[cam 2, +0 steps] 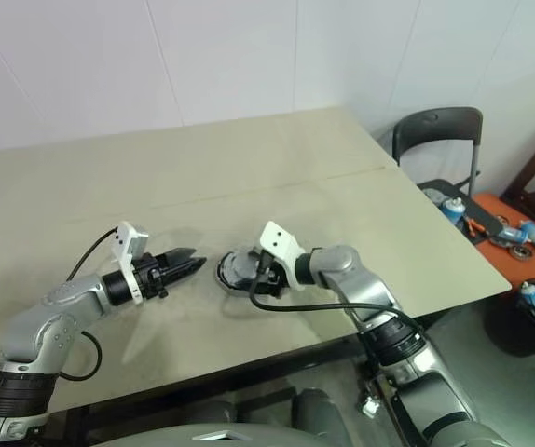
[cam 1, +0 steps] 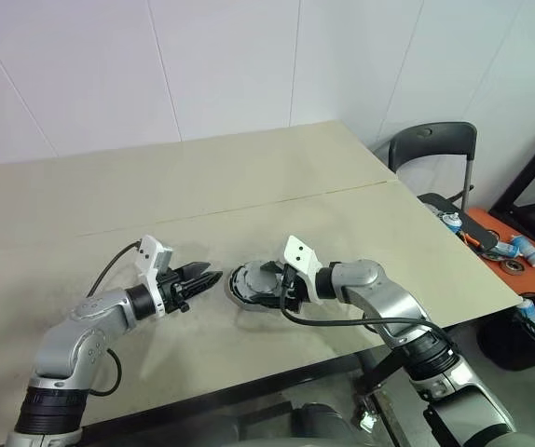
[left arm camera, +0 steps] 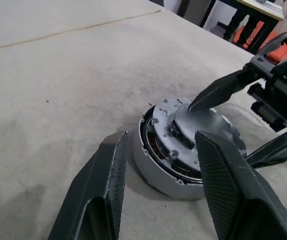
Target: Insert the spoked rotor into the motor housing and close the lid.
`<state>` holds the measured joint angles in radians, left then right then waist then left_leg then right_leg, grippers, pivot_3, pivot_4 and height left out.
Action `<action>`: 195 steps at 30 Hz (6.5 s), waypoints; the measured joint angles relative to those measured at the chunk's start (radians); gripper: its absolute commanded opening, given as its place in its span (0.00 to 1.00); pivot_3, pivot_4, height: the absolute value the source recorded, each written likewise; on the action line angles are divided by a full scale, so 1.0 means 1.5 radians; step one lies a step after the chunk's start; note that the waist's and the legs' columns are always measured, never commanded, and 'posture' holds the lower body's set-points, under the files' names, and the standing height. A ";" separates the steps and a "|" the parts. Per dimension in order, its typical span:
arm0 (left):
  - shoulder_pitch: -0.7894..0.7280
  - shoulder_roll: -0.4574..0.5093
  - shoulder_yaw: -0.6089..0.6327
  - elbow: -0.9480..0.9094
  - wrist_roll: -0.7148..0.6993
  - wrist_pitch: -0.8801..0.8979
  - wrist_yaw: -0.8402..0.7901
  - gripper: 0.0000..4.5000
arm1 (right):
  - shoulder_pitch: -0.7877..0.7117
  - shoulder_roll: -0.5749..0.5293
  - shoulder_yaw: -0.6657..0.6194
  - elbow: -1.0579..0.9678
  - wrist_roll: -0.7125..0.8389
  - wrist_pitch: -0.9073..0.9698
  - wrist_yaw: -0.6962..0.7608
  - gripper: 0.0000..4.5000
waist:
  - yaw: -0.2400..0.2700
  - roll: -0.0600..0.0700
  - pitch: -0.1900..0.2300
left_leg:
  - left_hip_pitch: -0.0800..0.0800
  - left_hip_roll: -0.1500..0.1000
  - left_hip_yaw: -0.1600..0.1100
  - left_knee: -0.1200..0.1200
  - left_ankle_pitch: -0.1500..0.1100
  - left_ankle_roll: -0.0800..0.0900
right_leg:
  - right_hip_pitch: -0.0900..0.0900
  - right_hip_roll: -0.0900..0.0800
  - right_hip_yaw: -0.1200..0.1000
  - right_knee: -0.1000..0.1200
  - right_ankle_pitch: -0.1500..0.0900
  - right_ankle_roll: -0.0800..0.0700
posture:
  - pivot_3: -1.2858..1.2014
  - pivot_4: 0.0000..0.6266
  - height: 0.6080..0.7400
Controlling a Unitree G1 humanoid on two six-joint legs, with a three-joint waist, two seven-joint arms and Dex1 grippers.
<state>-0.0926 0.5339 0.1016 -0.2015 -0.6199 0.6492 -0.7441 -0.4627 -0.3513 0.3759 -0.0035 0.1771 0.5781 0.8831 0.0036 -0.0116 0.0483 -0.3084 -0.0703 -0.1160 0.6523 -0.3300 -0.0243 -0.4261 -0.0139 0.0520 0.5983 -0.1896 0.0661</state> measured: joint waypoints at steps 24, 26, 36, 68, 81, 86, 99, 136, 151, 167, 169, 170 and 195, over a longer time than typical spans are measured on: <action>0.001 0.000 0.000 0.005 0.000 -0.005 0.007 0.51 | -0.019 0.040 -0.032 0.075 0.021 0.017 -0.029 0.99 | -0.012 0.000 0.000 | 0.002 0.000 0.000 0.000 0.000 0.000 | 0.002 0.000 0.000 0.001 0.000 0.000 | 0.52 0.00 1.00; 0.001 0.000 0.000 0.008 0.001 -0.006 0.004 0.51 | -0.019 0.040 -0.031 0.078 0.013 0.010 -0.035 0.99 | -0.012 0.000 0.000 | 0.002 0.000 0.000 0.000 0.000 0.000 | 0.002 0.000 0.000 0.001 0.000 0.000 | 0.52 0.00 1.00; 0.006 -0.003 0.000 0.011 0.005 -0.018 0.004 0.51 | -0.013 0.038 -0.006 0.077 -0.025 -0.043 -0.034 0.68 | -0.012 0.000 0.000 | 0.002 0.000 0.000 0.000 0.000 0.000 | 0.002 0.000 0.000 0.001 0.000 0.001 | 0.52 0.00 1.00; 0.012 -0.022 0.000 0.020 0.008 -0.019 0.013 0.51 | -0.034 0.101 0.003 0.081 -0.055 0.006 -0.097 0.68 | -0.016 0.000 0.000 | 0.003 0.002 0.000 0.000 0.001 -0.002 | 0.001 0.001 0.000 0.003 -0.001 0.001 | 0.52 0.00 1.00; 0.012 -0.023 0.000 0.004 0.000 -0.001 0.021 0.51 | -0.017 0.103 0.000 0.051 -0.050 0.026 -0.123 0.68 | -0.014 0.000 0.000 | 0.001 0.001 0.000 -0.001 0.001 -0.002 | 0.000 0.001 0.000 0.000 0.000 -0.001 | 0.52 0.00 1.00; 0.012 -0.023 0.000 -0.001 0.000 0.002 0.026 0.51 | -0.016 0.085 -0.007 0.051 -0.037 0.025 -0.105 0.68 | -0.012 0.000 0.000 | 0.001 0.001 0.000 -0.001 0.001 -0.001 | 0.000 0.001 0.000 0.000 0.000 0.001 | 0.52 0.00 1.00; 0.012 -0.029 0.000 -0.011 -0.001 0.008 0.040 0.51 | -0.024 0.081 -0.019 0.068 -0.034 0.009 -0.098 0.68 | -0.014 0.000 0.000 | 0.001 0.001 0.000 -0.001 0.001 -0.001 | 0.000 0.001 0.000 0.000 0.000 0.000 | 0.52 0.00 1.00; -0.001 -0.032 0.001 -0.018 -0.001 0.015 0.048 0.51 | -0.047 0.084 0.005 0.155 -0.070 -0.095 -0.074 0.68 | -0.014 0.000 -0.001 | 0.002 0.001 0.000 -0.001 0.001 -0.002 | 0.001 0.001 0.000 0.001 0.000 0.001 | 0.52 0.00 1.00; -0.101 -0.091 -0.076 0.106 0.092 -0.007 0.069 0.37 | -0.043 0.089 -0.003 0.167 -0.070 -0.099 -0.075 0.68 | -0.012 0.002 -0.004 | 0.003 0.001 0.000 -0.001 0.001 -0.002 | 0.003 0.001 0.000 0.001 0.000 0.001 | 0.52 0.00 1.00; -0.130 -0.127 -0.118 0.121 0.094 0.005 0.041 0.01 | -0.040 0.090 -0.008 0.167 -0.071 -0.098 -0.084 0.68 | -0.013 0.002 -0.004 | 0.004 0.001 0.000 0.000 0.001 -0.002 | 0.004 0.001 0.000 0.001 -0.001 0.001 | 0.52 0.00 1.00; -0.130 -0.129 -0.125 0.127 0.102 0.004 0.042 0.01 | -0.039 0.090 -0.008 0.166 -0.071 -0.098 -0.085 0.68 | -0.012 0.003 -0.005 | 0.004 0.001 0.000 0.000 0.001 -0.002 | 0.004 0.001 0.000 0.001 -0.001 0.001 | 0.52 0.00 1.00; -0.130 -0.129 -0.125 0.131 0.105 0.003 0.043 0.01 | -0.038 0.090 -0.008 0.165 -0.071 -0.098 -0.086 0.68 | -0.012 0.003 -0.005 | 0.004 0.001 0.000 0.000 0.001 -0.002 | 0.004 0.001 0.000 0.001 -0.001 0.001 | 0.52 0.00 1.00; -0.130 -0.147 -0.139 0.138 0.146 -0.002 0.061 0.01 | -0.030 0.090 -0.022 0.149 -0.061 -0.034 -0.081 0.68 | -0.010 0.005 -0.008 | 0.014 -0.001 -0.001 -0.002 -0.001 0.001 | 0.014 -0.001 0.000 -0.002 -0.003 0.005 | 0.52 0.00 1.00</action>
<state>-0.2881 0.3129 -0.1066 0.0051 -0.4008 0.6464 -0.6519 -0.5076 -0.2157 0.3425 0.2207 0.0856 0.5270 0.7616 -0.0112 -0.0042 0.0366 -0.2881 -0.0718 -0.1179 0.6487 -0.3310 -0.0229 -0.4046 -0.0153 0.0514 0.5953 -0.1948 0.0735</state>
